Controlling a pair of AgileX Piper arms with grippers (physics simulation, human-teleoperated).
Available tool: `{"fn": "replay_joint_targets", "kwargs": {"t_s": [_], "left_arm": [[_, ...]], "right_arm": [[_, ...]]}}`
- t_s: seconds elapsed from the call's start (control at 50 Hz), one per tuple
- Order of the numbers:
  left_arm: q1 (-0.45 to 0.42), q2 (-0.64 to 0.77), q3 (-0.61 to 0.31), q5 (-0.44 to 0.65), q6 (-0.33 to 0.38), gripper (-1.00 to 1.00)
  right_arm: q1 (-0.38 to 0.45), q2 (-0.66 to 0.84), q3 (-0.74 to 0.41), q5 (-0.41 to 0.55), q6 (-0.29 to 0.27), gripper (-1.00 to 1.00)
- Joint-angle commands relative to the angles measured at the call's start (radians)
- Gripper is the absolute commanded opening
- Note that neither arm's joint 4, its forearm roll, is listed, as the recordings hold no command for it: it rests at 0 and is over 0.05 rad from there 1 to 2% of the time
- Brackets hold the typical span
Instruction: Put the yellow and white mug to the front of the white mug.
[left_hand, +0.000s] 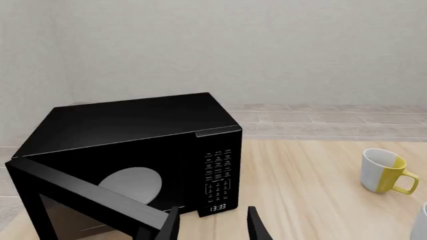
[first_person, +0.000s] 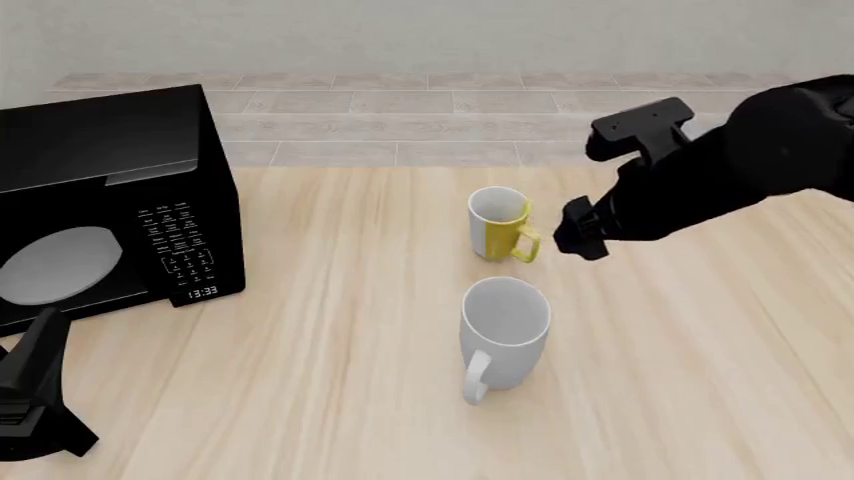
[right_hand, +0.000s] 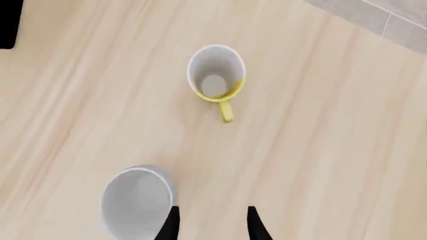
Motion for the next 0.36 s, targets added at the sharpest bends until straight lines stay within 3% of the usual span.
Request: {"fn": "replay_joint_targets", "kwargs": {"t_s": [0.02, 0.36], "left_arm": [[0.000, 0.000, 0.004, -0.005, 0.001, 1.00], [0.000, 0.000, 0.004, -0.005, 0.001, 1.00]], "right_arm": [[0.007, -0.124, 0.072, 0.033, 0.004, 1.00], [0.004, -0.321, 0.163, 0.092, 0.024, 1.00]]}}
